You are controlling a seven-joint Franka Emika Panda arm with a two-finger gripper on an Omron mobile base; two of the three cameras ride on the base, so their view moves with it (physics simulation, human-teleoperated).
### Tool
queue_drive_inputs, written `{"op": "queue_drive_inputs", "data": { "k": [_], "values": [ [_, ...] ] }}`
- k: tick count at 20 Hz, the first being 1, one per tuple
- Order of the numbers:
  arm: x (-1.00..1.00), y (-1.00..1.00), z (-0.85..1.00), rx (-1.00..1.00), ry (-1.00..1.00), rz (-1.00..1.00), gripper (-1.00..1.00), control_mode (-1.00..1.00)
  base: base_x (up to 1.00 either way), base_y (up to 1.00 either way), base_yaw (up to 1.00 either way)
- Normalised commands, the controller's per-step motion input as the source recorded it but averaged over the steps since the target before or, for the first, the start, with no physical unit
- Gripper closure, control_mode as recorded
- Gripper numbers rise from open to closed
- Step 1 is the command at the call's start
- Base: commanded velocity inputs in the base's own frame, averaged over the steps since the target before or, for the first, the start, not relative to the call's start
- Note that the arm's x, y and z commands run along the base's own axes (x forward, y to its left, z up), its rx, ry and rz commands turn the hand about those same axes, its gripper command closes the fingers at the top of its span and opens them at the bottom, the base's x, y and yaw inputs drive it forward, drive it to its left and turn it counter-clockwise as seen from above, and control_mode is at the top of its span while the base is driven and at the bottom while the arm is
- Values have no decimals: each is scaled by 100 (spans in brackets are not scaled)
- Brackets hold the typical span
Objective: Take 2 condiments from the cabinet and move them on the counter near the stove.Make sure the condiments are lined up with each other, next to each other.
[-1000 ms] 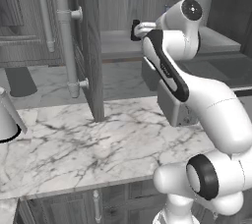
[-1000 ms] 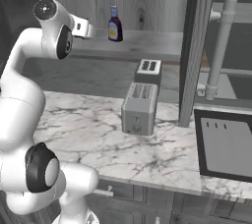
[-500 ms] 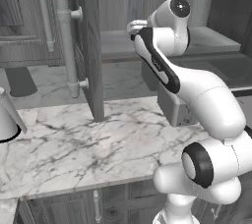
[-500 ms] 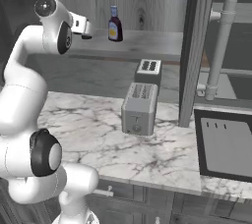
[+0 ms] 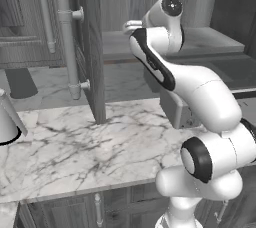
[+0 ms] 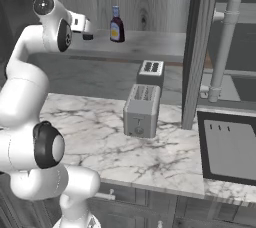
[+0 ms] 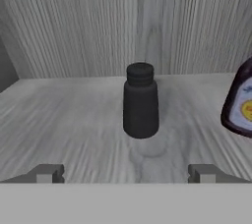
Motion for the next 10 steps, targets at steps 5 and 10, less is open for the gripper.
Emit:
{"op": "queue_drive_inputs", "data": {
  "k": [5,10],
  "values": [
    [9,0,0,0,0,0,-100,-100,0,0,0],
    [10,0,0,0,0,0,-100,-100,0,0,0]
  ]
}}
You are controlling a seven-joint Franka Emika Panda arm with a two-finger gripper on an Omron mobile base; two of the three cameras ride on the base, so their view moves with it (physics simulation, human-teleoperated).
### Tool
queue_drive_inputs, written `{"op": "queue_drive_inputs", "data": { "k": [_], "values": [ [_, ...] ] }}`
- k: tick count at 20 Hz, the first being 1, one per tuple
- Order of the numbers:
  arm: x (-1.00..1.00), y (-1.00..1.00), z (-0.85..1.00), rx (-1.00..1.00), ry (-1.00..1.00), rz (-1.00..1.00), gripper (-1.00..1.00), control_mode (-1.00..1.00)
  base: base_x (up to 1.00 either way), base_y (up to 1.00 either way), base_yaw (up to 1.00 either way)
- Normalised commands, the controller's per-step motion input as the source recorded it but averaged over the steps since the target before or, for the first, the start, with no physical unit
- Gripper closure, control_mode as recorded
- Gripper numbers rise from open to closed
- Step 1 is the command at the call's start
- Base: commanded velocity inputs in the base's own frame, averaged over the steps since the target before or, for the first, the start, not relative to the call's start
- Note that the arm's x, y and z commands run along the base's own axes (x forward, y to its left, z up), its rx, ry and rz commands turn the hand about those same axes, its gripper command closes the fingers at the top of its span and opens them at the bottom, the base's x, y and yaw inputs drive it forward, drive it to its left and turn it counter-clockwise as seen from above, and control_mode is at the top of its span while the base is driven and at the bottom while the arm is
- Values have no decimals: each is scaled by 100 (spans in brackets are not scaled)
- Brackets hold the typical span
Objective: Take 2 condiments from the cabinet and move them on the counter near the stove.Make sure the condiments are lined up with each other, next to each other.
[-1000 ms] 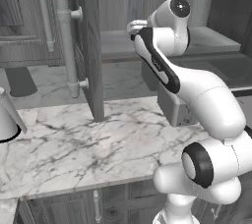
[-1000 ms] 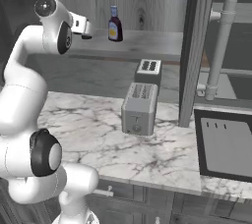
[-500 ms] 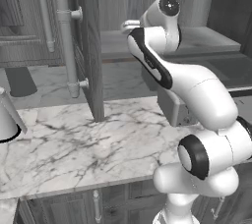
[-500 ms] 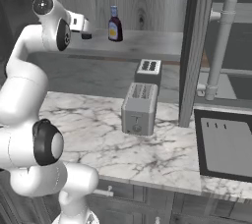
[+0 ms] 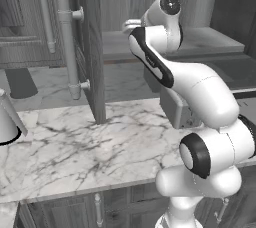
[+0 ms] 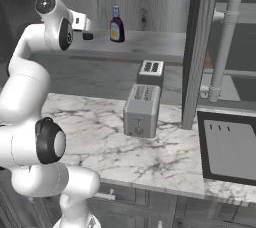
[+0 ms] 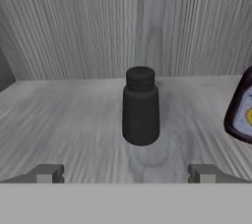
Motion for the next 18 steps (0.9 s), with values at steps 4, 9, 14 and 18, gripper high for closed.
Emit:
{"op": "queue_drive_inputs", "data": {
  "k": [4,9,14,18],
  "values": [
    [13,0,-3,0,0,0,-100,-100,0,0,0],
    [11,0,-7,-2,0,0,-100,-100,0,0,0],
    [9,-4,-3,-1,0,0,-100,-100,0,0,0],
    [9,-7,-1,0,0,0,-100,-100,0,0,0]
  ]
}}
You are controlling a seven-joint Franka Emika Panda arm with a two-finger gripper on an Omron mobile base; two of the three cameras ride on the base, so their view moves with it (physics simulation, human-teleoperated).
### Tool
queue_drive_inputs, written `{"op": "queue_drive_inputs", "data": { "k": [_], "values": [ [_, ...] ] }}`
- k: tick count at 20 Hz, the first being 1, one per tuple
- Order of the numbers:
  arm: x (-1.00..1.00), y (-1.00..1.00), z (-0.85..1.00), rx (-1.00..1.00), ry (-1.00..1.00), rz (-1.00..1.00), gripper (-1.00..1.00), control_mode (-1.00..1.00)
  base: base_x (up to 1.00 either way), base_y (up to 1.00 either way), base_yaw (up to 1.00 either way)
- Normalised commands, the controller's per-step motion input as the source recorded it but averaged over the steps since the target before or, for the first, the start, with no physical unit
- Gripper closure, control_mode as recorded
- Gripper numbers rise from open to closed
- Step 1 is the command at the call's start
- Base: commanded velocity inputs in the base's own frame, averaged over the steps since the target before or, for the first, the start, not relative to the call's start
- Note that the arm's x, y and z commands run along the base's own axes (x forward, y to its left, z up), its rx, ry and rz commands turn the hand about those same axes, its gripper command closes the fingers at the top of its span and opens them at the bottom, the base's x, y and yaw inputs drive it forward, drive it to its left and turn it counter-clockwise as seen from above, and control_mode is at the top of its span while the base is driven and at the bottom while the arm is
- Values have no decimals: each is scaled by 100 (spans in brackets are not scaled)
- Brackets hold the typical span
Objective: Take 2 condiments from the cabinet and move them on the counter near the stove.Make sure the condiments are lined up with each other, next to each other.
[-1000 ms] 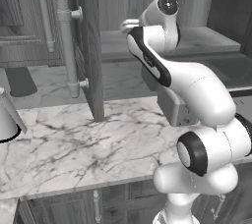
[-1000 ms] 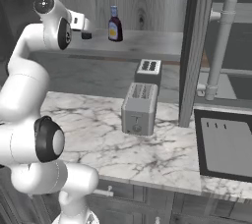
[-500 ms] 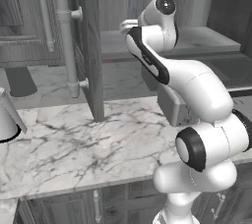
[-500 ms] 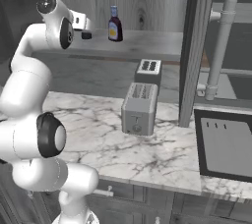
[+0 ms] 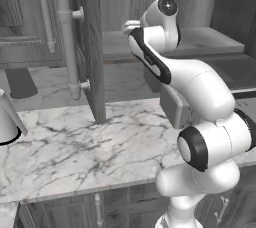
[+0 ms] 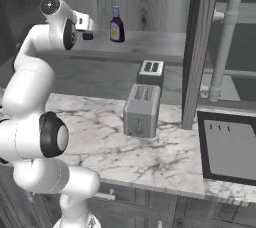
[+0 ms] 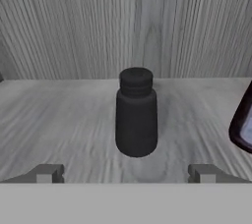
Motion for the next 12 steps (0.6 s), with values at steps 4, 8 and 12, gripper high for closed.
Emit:
{"op": "queue_drive_inputs", "data": {
  "k": [4,8,12],
  "values": [
    [18,-10,0,0,0,0,-100,-100,0,0,0],
    [21,-7,0,0,0,0,-100,-100,0,0,0],
    [21,-1,-1,0,0,0,-100,-100,0,0,0]
  ]
}}
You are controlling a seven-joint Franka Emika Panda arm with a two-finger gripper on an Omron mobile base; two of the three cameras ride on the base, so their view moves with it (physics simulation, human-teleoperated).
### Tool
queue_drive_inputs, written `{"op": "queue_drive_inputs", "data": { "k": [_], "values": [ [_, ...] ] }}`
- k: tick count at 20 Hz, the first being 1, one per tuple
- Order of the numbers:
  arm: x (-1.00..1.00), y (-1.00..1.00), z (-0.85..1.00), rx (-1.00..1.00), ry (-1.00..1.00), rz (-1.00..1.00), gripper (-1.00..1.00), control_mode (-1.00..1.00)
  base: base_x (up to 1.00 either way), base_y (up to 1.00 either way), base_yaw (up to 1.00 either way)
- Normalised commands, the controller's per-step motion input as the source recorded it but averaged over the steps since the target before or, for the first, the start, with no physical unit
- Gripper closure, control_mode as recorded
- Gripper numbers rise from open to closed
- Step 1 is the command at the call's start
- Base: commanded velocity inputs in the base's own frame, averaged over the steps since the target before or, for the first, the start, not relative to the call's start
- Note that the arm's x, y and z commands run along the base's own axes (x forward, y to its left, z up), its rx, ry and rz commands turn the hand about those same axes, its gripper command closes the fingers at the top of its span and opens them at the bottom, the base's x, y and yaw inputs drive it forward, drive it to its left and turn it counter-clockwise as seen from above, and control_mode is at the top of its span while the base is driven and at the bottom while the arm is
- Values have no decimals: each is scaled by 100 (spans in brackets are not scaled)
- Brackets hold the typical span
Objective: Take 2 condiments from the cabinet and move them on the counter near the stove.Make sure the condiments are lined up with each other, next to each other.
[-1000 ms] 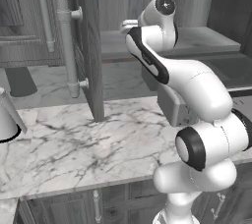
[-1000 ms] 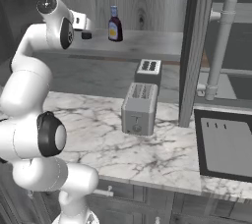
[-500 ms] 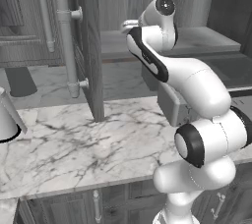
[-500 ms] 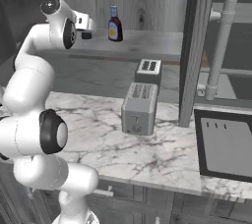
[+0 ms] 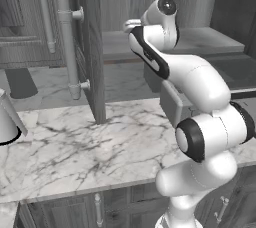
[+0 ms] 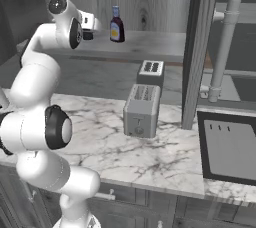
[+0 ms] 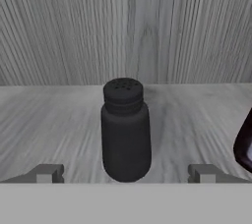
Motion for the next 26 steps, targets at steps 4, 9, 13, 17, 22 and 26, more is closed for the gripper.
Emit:
{"op": "queue_drive_inputs", "data": {
  "k": [4,9,13,17,22,26],
  "values": [
    [22,0,-1,0,0,0,-100,-100,0,0,0],
    [9,0,0,0,0,0,-100,-100,0,0,0],
    [6,0,0,0,0,0,-100,-100,0,0,0],
    [8,0,-1,0,0,0,-100,-100,0,0,0],
    [10,0,-5,0,0,0,-100,-100,0,0,0],
    [10,0,-5,0,0,0,-100,-100,0,0,0]
  ]
}}
